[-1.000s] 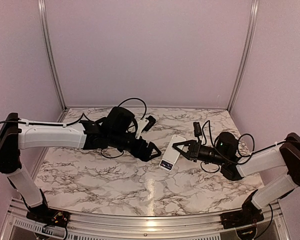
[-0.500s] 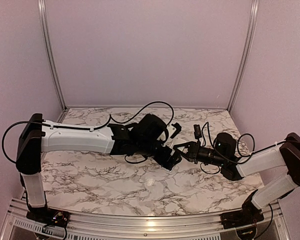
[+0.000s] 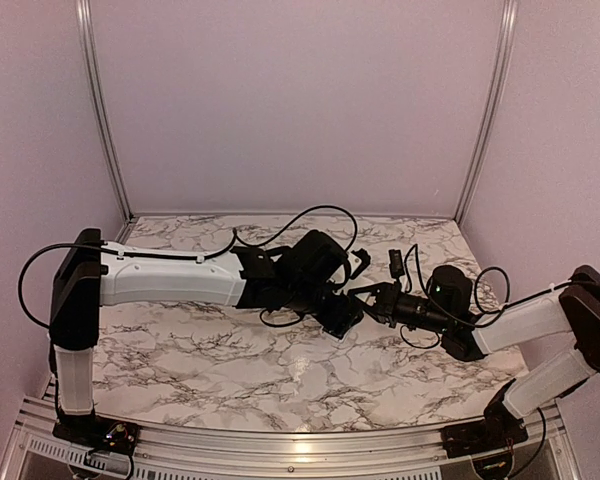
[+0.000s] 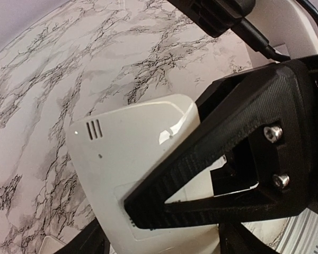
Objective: Load the batteries into the remote control
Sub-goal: Pass from the right arm to the left
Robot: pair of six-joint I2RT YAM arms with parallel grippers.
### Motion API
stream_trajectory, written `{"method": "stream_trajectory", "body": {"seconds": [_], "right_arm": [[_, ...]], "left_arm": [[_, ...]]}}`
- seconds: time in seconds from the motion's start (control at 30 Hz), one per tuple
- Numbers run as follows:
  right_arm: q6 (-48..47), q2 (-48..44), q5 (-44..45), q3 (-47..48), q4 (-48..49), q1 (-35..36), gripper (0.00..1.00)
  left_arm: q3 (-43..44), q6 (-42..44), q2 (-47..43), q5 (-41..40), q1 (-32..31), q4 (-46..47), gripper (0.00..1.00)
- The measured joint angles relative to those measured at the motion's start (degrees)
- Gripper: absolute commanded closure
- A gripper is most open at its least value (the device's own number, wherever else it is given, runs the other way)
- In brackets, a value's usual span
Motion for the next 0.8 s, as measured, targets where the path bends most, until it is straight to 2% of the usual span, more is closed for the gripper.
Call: {"method": "stream_trajectory", "body": {"seconds": [0.07, 0.13, 0.27, 0.33, 0.43, 0.5, 0.6, 0.7, 0.73, 0.8], "right_arm": [[0.11, 0.0, 0.22, 0.0, -0.37, 0.07, 0.98], [0.11, 0.0, 0.26, 0.0, -0.7, 0.09, 0.98], [0.13, -0.13, 0.5, 0.0, -0.9, 0.13, 0.93], [0.0, -0.39, 1.09, 0.0, -1.03, 0.15, 0.92], [-0.15, -1.14, 2.29, 0.0, -1.31, 0.13, 0.9], [-0.17, -1.73, 2.58, 0.0, -2.01, 0.09, 0.86], [-0.35, -2.64, 2.73, 0.0, -3.23, -0.37, 0.68], [-0.98, -4.0, 1.42, 0.0, -4.59, -1.2, 0.41], [-1.11, -4.7, 1.18, -0.02, -5.14, -1.64, 0.37], [-1.4, -6.05, 0.79, -0.2, -6.43, -2.62, 0.34]], "left_arm": [[0.17, -0.11, 0.26, 0.17, -0.04, -0.11, 0.25], [0.46, -0.22, 0.52, 0.31, 0.0, -0.5, 0.26], [0.7, -0.46, 0.83, 0.85, 0.07, -0.68, 0.4], [0.79, -1.99, 0.85, 0.92, 0.22, -0.46, 0.5], [0.85, -2.89, 0.85, 1.92, 0.81, 0.37, 0.58], [0.85, -2.86, 0.85, 2.47, 0.94, 0.63, 0.59], [0.68, -2.56, 0.83, 3.45, 1.2, 1.25, 0.61], [-0.46, -0.5, 0.68, 3.74, 1.79, 0.37, 0.61], [-1.11, 0.02, 0.68, 3.91, 2.19, -0.13, 0.62], [-2.19, 1.42, 0.68, 3.93, 2.67, -1.29, 0.62]]}}
